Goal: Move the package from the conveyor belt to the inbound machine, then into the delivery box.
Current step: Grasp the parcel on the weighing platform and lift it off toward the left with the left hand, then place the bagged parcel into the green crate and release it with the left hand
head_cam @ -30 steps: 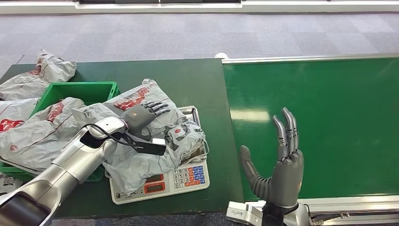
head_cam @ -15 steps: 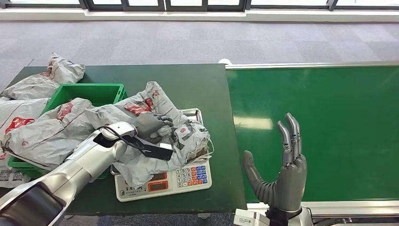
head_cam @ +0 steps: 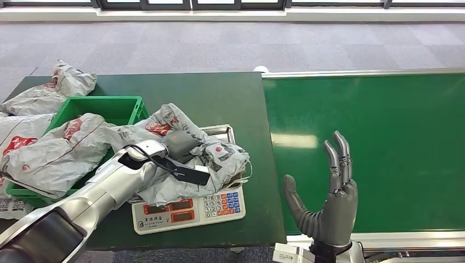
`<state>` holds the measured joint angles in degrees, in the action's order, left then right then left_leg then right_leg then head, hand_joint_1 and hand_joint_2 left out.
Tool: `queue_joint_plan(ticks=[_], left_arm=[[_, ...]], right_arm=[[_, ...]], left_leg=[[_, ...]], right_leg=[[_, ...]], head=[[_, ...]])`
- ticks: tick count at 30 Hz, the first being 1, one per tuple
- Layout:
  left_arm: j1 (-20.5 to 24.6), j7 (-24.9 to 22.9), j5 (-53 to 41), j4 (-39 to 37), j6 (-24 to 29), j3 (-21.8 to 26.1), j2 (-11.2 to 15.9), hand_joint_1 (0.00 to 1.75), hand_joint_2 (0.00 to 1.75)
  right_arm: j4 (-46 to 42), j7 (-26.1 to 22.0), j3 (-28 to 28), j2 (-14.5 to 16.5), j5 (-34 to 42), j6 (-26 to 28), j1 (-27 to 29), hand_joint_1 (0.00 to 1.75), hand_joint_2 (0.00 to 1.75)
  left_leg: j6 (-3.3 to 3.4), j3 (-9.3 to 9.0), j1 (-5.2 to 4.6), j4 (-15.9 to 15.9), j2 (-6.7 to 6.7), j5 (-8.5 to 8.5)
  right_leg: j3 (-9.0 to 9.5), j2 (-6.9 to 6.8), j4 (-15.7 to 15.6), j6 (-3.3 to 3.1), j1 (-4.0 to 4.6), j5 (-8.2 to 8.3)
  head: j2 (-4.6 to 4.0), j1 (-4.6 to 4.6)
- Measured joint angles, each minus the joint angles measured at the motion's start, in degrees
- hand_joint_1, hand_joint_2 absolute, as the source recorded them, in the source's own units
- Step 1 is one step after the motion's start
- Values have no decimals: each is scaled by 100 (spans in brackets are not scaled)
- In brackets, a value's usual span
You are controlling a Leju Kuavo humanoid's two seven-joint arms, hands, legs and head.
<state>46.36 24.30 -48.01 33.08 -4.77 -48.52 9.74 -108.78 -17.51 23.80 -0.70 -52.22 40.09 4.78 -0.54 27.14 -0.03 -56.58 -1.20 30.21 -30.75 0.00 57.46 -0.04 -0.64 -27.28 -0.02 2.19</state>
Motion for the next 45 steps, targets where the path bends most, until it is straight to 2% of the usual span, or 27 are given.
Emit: queue_joint_plan(ticks=[11,14,18,20,22,26,29,32,37,45], left_arm=[[170,-28,-260,-191,26,-209,-130,175,175],[139,-289,-359,-176,631,-232,-135,175,175],[-36,-1105,-800,227,1942,-64,46,175,175],[-87,-1484,-1177,691,2197,183,255,175,175],[-127,-1697,-1669,1298,2169,584,499,175,175],[-172,-1874,-2579,2387,2264,1608,992,175,175],[-83,-1872,-2836,2811,2332,2323,1323,175,175],[39,-1842,-3027,2911,2335,2954,1524,175,175],[85,-1879,-3197,2833,2393,3669,1647,175,175],[91,-1874,-3315,2354,2112,4315,1932,175,175]], right_arm=[[-8,-78,-8,21,-68,2,123,0,175],[-35,-96,-15,41,-78,0,170,0,175],[-56,-94,-37,50,-45,-47,244,0,175],[-60,-106,-57,50,-9,-84,281,0,175],[-61,-138,-88,50,19,-103,319,0,175],[-64,-183,-133,50,26,-81,351,0,175],[-109,-186,-142,53,-35,-24,460,0,175],[-195,-175,-145,82,-148,-1,585,0,175],[-281,-18,-146,115,-327,2,699,0,175],[-291,12,-146,116,-366,-21,748,0,175]], left_leg=[[0,-16,0,2,4,0],[0,-20,-1,2,5,1],[-6,-14,0,1,21,-5],[-14,-8,2,-2,35,-15],[-23,13,3,-4,41,-28],[-30,66,8,-7,58,-37],[-32,84,8,-7,70,-38],[-33,97,9,-6,69,-38],[-34,101,11,-6,77,-39],[-35,103,11,-7,87,-40]], right_leg=[[14,5,0,-1,0,-1],[16,5,0,-2,-1,-4],[-9,20,4,-8,1,8],[-42,34,8,-15,3,24],[-84,40,13,-21,4,39],[-129,56,23,-30,8,52],[-152,72,25,-34,10,54],[-164,74,25,-34,12,53],[-167,76,25,-37,13,57],[-174,89,25,-38,16,60]], head=[[0,0],[0,1],[0,1],[0,0],[0,0],[0,0],[0,-1],[0,-2],[0,-1],[0,-1]])
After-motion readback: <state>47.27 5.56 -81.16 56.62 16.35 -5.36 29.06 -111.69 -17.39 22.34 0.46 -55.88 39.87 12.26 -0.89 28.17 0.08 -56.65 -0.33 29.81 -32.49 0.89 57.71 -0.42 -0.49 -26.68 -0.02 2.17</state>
